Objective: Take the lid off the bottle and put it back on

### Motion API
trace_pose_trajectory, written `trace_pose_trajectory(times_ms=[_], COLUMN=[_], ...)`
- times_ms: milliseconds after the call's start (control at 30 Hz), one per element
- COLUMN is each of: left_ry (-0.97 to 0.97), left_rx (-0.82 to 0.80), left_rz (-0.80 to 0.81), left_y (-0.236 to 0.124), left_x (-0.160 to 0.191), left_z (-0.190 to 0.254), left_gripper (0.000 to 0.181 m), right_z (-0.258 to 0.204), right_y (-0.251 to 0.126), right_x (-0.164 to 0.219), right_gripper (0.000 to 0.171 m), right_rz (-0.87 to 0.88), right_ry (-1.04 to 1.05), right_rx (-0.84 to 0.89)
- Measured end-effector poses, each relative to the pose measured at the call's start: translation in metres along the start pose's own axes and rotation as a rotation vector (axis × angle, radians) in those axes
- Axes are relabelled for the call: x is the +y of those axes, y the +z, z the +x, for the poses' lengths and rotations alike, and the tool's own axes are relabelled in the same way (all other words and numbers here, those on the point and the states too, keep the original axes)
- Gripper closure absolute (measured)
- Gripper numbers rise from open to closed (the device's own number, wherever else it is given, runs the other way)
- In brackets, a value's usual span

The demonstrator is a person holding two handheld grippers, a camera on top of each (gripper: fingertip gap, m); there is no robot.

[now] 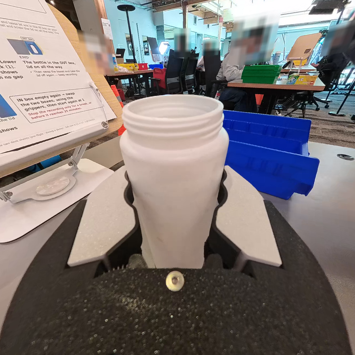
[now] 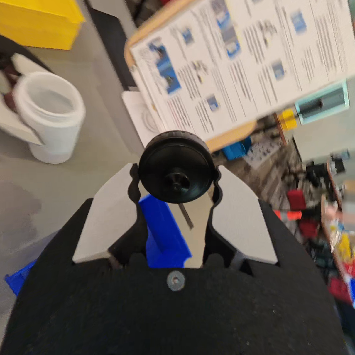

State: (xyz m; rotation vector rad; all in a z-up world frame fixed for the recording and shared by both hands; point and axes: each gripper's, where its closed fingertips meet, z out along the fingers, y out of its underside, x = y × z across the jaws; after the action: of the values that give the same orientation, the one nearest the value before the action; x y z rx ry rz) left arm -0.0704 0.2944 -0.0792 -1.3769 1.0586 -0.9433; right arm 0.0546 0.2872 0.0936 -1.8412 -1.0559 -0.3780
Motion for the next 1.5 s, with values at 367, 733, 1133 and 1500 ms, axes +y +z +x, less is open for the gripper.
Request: trace_pose_trajectory(times_ms=[367,733,1133,1500], left_ry=[-0.013,-0.013,0.001,-0.096], left_rx=[0.017,0.022,0.02,-0.18], left_rz=[0.013,0.009,0.0,0.105], left_y=[0.002,0.0,-0.003,-0.069], left_x=[0.0,0.0,0.002,-0.039], left_z=[0.003,0.004,0.007,0.023], left_gripper=[0.095,0.095,0.095,0.085], right_z=[-0.048,-0.097,-0.054,-0.243], right_y=[0.097,0.152,0.031,-0.03], right_x=[0.254,0.306,0.176,0.066], right_gripper=[0.097,0.096,0.085,0.081], right_rz=[-0.467,-0.764,0.014,0.508], right_ry=[0.746,0.938,0.876,0.899], right_rx=[-0.068,-0.22,0.127,-0.041])
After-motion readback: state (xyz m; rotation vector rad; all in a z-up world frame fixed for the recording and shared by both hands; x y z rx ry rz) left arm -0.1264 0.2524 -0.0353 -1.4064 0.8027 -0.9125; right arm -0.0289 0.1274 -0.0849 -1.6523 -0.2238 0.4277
